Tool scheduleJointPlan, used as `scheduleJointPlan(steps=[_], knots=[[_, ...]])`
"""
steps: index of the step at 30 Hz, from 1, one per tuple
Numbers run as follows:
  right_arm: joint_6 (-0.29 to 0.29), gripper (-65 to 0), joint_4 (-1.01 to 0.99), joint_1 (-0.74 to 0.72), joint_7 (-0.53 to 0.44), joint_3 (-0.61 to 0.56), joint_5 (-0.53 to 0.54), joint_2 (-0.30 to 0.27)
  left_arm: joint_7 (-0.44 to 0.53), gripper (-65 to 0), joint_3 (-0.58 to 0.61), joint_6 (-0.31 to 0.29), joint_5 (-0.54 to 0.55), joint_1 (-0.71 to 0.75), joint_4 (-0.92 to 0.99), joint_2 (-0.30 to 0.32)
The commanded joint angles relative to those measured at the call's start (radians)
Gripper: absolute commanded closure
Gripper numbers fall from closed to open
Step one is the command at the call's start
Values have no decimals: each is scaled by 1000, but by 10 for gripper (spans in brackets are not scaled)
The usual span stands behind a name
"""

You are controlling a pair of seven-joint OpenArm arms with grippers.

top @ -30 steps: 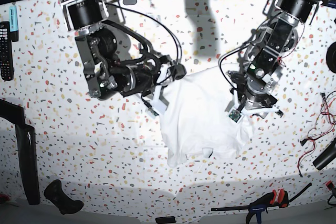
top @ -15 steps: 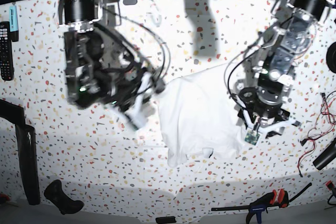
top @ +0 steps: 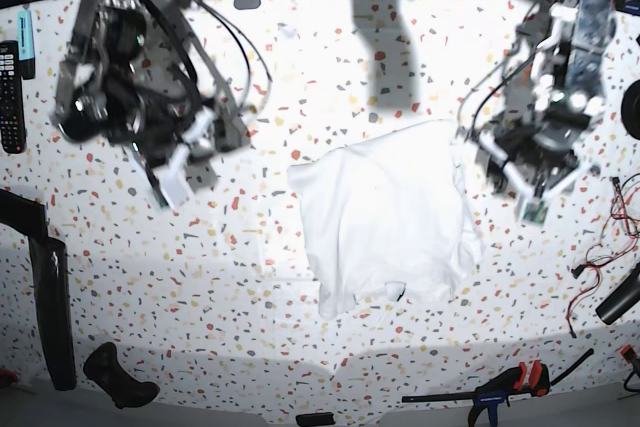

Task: Fold the T-shirt properly

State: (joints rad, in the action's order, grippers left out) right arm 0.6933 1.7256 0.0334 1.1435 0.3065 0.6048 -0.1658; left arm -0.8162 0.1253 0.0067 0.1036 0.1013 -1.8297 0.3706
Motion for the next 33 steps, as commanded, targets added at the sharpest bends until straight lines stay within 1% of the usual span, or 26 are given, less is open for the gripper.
scheduleJointPlan(steps=[1, 3, 5, 7, 10, 14, 19, 21, 24, 26, 33], knots=[[5, -301, 42, 14, -15, 9, 24, -23, 24, -279, -34, -21, 24, 14, -43, 10], [5, -301, 100, 78, -15, 22, 24, -46, 22, -279, -91, -74, 71, 78, -100, 10], [5, -301, 167, 147, -15, 41, 24, -56, 10, -279, -142, -109, 106, 148, -175, 10], [5, -301, 240, 220, -15, 64, 24, -59, 0, -279, -188, -133, 126, 224, -256, 10], [5, -301, 345, 332, -15, 111, 25, -59, 1, -279, -250, -153, 126, 342, -362, 10], [5, -301, 469, 485, -15, 177, 36, -58, 1, -279, -299, -153, 126, 494, -444, 10], [5, -301, 589, 679, -15, 236, 36, -58, 1, -279, -309, -153, 123, 656, -455, 9], [5, -301, 625, 749, -15, 246, 43, -58, 2, -273, -309, -153, 95, 710, -455, 9], [5, -301, 631, 830, -15, 258, 105, -59, 2, -218, -309, -148, 24, 765, -455, 9], [5, -301, 631, 873, -15, 258, 119, -58, 0, -213, -309, -125, 16, 798, -455, 9], [5, -301, 631, 1033, -15, 258, 129, -58, -9, -213, -309, -124, 20, 968, -455, 9]])
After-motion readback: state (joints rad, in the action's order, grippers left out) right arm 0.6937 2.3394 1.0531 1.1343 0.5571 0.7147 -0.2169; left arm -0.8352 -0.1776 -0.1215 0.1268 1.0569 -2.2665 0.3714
